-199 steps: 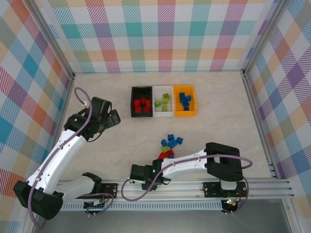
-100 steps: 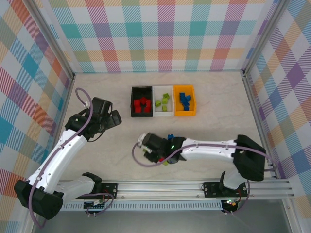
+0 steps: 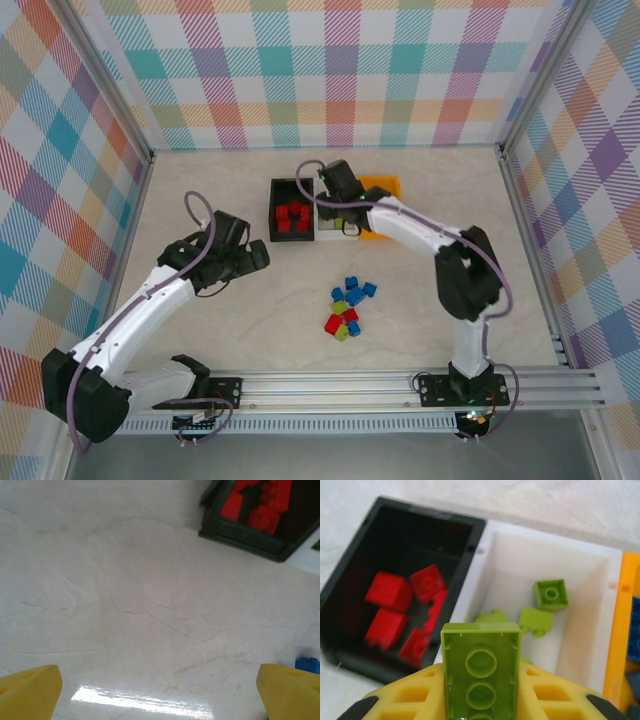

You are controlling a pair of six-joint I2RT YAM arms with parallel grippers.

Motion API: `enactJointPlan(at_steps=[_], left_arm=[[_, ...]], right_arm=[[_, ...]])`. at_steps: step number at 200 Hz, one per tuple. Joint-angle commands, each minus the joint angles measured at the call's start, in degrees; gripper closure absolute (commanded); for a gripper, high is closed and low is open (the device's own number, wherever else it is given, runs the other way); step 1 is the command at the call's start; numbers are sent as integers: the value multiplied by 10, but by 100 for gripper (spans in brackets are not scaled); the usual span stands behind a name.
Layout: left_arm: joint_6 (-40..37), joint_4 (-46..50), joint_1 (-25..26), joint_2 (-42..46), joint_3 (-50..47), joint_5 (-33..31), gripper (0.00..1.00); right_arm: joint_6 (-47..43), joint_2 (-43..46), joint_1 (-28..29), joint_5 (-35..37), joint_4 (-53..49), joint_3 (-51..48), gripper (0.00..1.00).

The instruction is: Sort the legos into containers by color

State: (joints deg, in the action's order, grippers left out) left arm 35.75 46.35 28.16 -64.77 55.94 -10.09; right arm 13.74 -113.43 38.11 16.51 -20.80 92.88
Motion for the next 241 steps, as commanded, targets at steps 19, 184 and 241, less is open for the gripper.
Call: enactJointPlan(at_steps=[19, 184, 241], left_arm=[[15, -60, 66, -44, -26, 36, 0], [-6, -181, 224, -384, 129, 112, 23], [11, -183, 229, -416, 139, 126, 38]], right_arm=[[51, -97, -30, -1, -119, 142, 54], [112, 320, -34, 0, 17, -288, 29], [98, 373, -35, 31, 23, -331, 29]])
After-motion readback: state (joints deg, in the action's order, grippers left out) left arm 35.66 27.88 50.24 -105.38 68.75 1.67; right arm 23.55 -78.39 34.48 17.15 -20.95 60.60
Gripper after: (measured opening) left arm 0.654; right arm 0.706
